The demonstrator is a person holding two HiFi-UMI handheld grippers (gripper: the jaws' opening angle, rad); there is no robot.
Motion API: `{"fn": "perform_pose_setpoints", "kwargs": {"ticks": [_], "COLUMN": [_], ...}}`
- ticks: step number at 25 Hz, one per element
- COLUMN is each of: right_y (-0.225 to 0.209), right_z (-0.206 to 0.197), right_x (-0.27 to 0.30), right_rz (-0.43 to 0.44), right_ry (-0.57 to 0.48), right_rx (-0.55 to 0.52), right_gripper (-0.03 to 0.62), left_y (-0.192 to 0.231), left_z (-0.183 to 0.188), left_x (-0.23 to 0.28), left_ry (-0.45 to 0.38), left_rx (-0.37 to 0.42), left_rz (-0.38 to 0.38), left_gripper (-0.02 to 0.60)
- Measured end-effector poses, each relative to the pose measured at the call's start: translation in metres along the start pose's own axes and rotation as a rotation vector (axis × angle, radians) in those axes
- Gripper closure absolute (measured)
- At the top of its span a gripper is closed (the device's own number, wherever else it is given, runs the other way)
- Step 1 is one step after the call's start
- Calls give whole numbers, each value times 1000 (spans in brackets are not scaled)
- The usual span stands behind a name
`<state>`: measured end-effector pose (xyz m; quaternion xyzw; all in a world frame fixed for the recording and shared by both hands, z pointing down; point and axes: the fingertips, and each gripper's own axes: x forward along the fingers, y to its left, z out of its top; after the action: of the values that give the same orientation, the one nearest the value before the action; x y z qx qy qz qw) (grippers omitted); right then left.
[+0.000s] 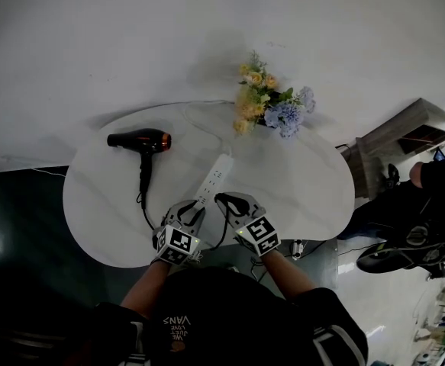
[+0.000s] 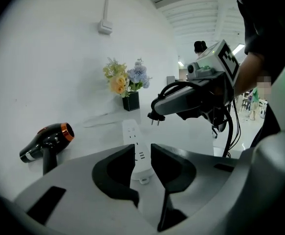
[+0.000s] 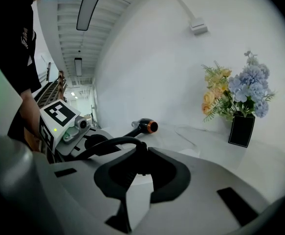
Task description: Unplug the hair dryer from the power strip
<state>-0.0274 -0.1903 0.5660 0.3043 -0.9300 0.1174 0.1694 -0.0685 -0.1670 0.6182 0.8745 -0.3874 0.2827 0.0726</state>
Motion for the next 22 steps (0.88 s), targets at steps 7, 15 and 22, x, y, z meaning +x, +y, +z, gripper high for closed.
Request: {"fn": "perform_pose_setpoints", "kwargs": {"ticks": [7,15,22], "right_y": [5,17,32], "right_z": [5,2,-7], "right_x": [-29,-62,-96], "right_rz": [4,23,53], "right_ry": [-19,-37,-55], "right_rx": [-7,3,12], "right_gripper": [522,522,522], "left_y": [-1,-24,-52], "left_z": [27,31,41], "left_x": [-27,-49,-71], "left_ry": [-58,-97,-140], "left_rx": [-35,-80,-107], "left_rz": [122,176,231], "left_gripper": [543,561,563]}}
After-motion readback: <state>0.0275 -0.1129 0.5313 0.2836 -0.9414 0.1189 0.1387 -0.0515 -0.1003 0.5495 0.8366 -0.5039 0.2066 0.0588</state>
